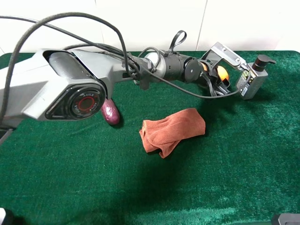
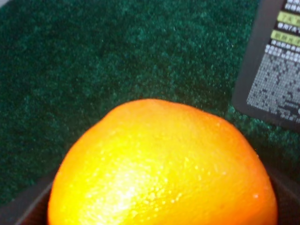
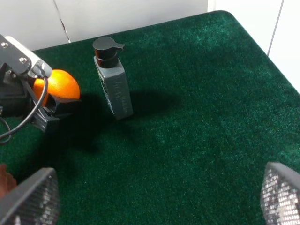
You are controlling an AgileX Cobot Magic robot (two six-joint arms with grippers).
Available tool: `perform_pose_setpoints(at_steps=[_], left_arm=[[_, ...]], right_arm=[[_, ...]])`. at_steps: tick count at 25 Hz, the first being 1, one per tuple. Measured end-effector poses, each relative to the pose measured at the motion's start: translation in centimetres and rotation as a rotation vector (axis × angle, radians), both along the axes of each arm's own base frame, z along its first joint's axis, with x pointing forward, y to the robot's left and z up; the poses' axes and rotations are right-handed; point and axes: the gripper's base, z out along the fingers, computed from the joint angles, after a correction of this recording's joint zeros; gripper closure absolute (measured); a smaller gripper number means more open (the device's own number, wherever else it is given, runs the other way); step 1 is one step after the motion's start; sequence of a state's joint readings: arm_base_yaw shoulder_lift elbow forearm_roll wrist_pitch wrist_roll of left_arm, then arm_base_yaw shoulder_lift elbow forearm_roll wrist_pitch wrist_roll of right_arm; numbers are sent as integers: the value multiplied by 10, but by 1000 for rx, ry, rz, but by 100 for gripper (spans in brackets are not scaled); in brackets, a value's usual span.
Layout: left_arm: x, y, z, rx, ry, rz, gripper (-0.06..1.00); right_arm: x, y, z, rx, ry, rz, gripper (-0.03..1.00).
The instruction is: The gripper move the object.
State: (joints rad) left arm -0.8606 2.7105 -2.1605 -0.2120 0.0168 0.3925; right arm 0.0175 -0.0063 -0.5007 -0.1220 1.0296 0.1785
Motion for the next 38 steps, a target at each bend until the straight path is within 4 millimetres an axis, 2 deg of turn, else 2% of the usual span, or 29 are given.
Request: perform_pose_setpoints(at_steps=[4, 7, 20, 32, 38], left_arm=[[0, 0, 0, 0, -4, -2, 7], [0, 0, 0, 1, -5, -2, 3], [0, 0, 3, 19, -13, -19, 2], [-10, 7, 55, 151, 49, -100, 2], [-21, 18, 93, 252, 116, -142, 2]], right_arm=[[0, 0, 0, 0, 0, 0, 31], [0, 0, 0, 0, 0, 0, 31], [0, 0, 0, 0, 0, 0, 31], [0, 0, 0, 1, 0, 1, 31], [0, 0, 0, 1, 0, 1, 31]])
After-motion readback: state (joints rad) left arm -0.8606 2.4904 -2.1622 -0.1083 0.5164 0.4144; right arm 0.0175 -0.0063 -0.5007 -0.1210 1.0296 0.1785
